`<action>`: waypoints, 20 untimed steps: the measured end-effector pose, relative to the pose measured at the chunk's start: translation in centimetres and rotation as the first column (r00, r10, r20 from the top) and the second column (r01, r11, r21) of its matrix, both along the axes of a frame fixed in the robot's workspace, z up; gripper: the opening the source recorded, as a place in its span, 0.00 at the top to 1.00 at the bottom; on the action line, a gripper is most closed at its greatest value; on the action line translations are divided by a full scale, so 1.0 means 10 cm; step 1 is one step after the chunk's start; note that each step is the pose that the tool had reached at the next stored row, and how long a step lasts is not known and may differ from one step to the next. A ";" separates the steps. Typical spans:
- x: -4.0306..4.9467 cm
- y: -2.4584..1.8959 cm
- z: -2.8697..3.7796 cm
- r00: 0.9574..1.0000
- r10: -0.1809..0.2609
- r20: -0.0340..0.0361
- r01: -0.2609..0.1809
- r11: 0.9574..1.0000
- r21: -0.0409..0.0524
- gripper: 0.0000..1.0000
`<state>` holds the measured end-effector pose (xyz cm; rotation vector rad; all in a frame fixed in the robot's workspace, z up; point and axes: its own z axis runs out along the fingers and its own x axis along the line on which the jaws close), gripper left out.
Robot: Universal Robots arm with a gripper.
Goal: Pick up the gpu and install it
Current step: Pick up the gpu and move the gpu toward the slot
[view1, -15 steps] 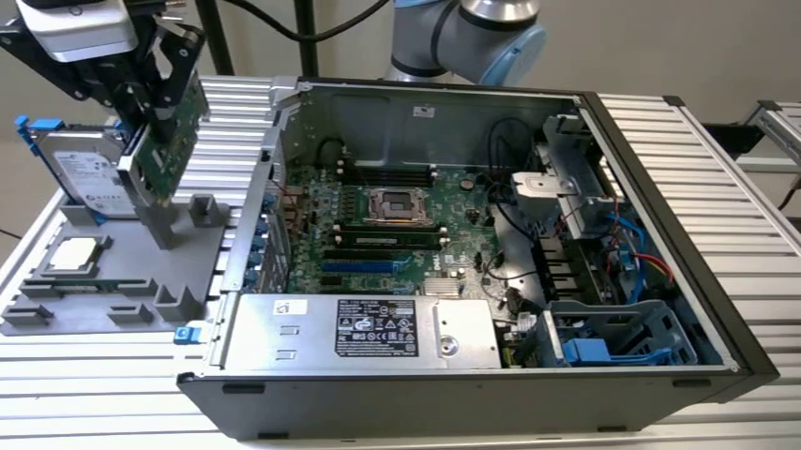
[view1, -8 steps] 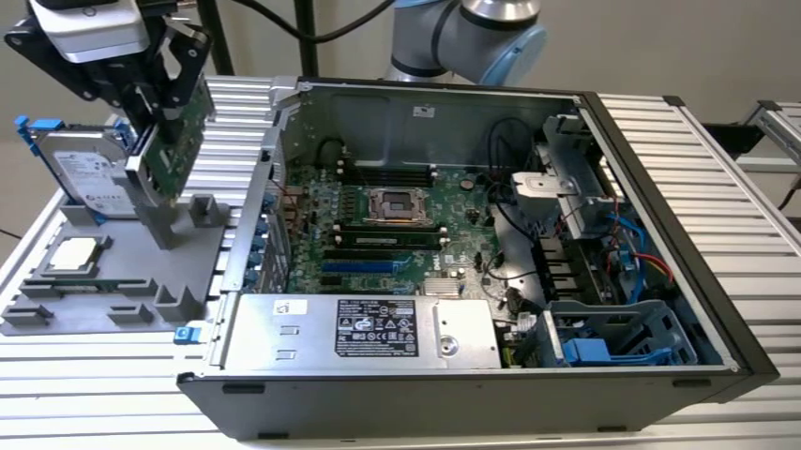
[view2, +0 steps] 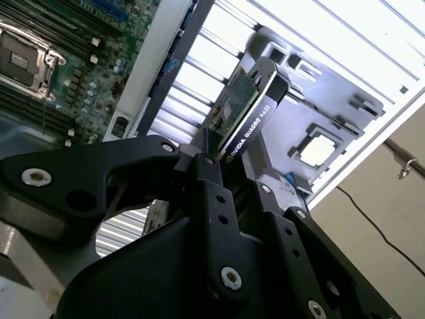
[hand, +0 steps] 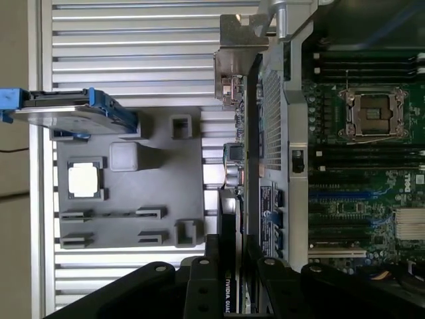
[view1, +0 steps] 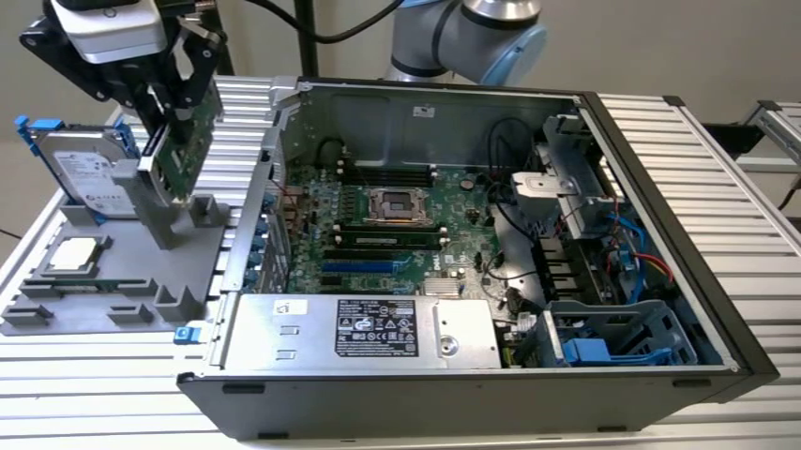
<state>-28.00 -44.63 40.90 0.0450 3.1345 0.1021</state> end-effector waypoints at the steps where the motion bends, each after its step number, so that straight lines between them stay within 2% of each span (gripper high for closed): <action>1: 0.016 0.000 0.000 1.000 0.000 0.000 0.000 1.000 0.000 1.00; 7: 0.077 0.000 0.000 1.000 0.000 0.000 0.000 1.000 0.000 1.00; 20: 0.090 0.000 0.017 1.000 0.000 0.000 0.000 1.000 0.000 1.00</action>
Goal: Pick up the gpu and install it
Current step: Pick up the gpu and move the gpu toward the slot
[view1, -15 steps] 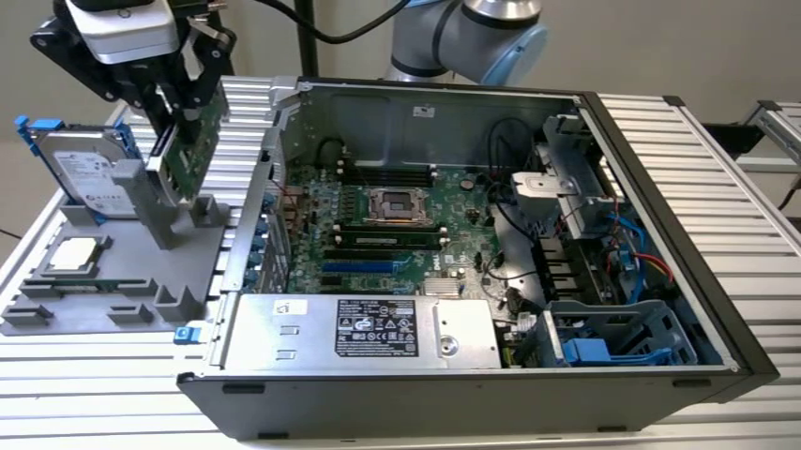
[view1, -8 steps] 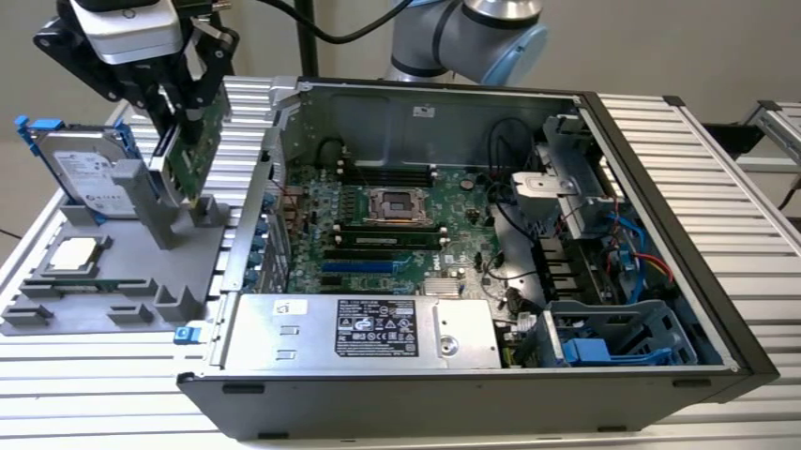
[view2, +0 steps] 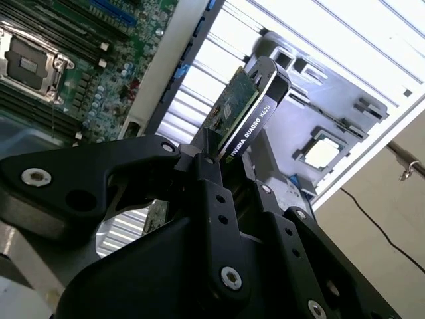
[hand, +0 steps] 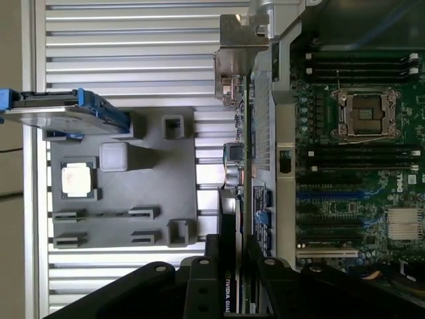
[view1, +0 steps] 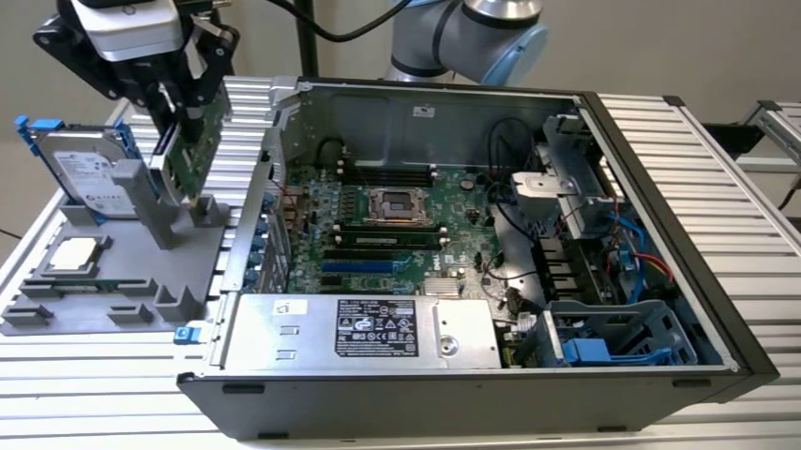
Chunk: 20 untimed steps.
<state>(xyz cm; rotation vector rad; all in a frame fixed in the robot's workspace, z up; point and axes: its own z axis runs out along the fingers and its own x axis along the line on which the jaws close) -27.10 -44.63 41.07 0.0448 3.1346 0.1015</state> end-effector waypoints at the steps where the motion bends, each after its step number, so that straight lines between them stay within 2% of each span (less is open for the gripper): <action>1: 0.005 0.000 0.002 1.000 0.000 0.000 0.000 1.000 0.000 1.00; 10: 0.090 0.000 0.009 1.000 0.000 0.000 0.000 1.000 0.000 1.00; 20: 0.254 0.000 0.013 1.000 0.000 0.000 0.000 1.000 0.000 1.00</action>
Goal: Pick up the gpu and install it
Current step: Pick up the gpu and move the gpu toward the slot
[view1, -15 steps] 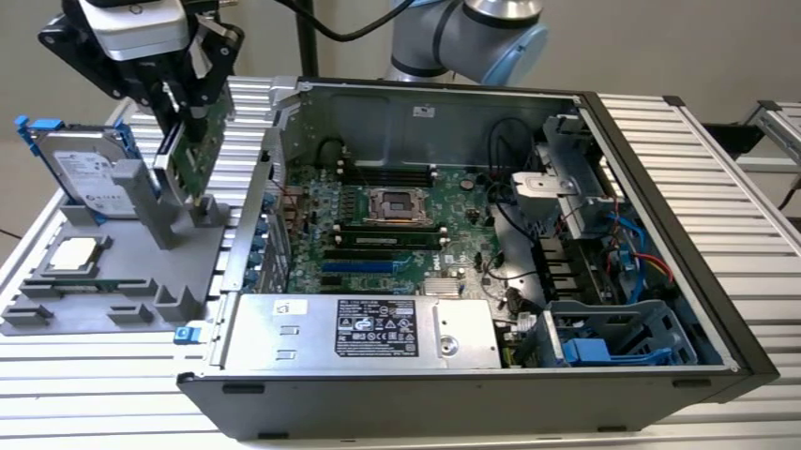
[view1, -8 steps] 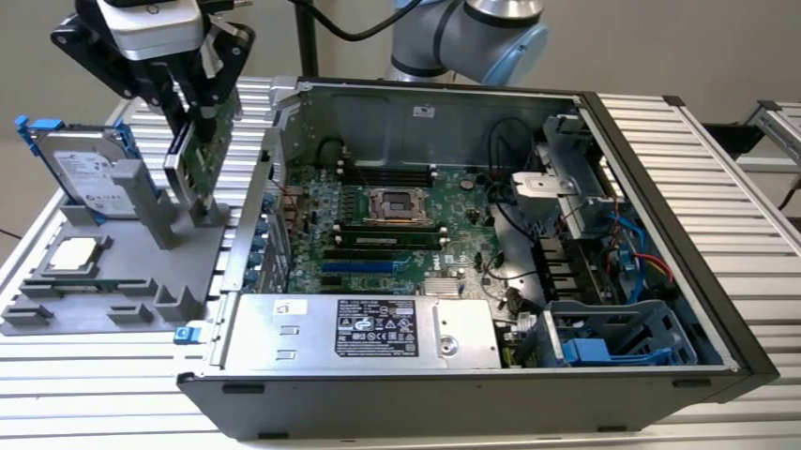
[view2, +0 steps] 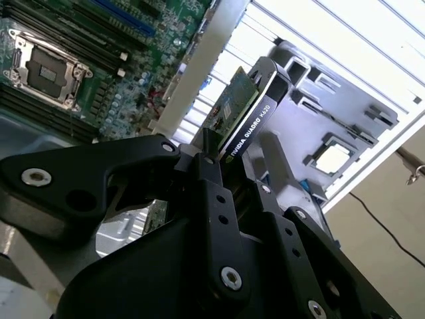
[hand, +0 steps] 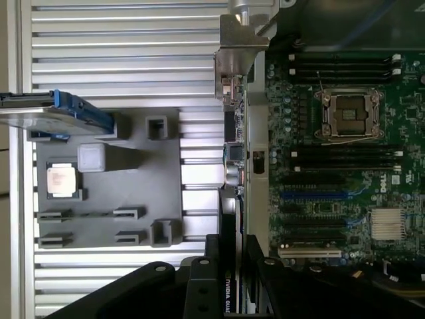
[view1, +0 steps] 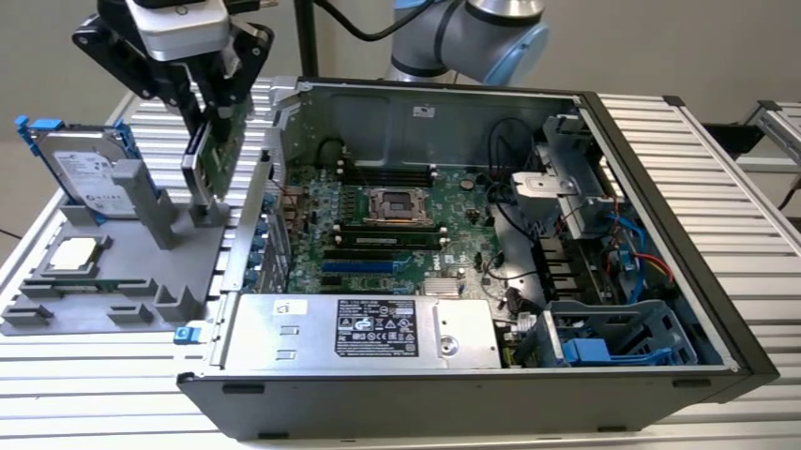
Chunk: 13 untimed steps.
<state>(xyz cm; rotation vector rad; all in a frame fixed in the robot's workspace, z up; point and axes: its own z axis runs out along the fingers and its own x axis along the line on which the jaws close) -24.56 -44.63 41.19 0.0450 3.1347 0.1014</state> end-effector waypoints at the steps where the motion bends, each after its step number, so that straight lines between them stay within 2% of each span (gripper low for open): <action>1: 0.018 0.000 0.000 1.000 0.000 0.000 0.000 1.000 0.000 1.00; 13: 0.255 0.000 0.003 1.000 0.000 0.000 0.000 1.000 0.000 1.00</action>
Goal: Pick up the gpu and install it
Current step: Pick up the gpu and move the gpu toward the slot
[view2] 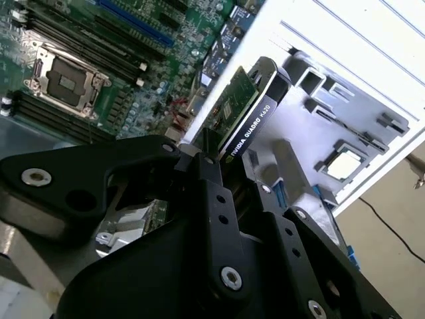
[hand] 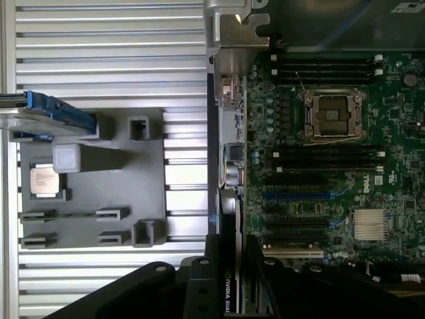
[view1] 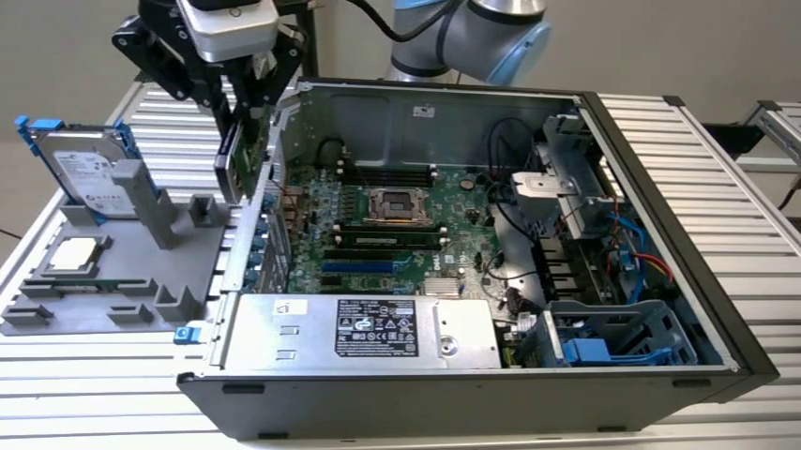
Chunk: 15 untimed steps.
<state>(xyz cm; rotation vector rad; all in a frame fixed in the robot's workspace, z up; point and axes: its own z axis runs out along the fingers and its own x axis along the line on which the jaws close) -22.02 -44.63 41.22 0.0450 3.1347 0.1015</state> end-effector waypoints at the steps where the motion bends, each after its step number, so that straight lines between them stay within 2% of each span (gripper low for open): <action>1: 0.021 0.000 0.000 1.000 0.000 0.000 0.000 1.000 0.000 1.00; 15: 0.322 0.000 0.001 1.000 0.000 0.000 0.000 1.000 0.000 1.00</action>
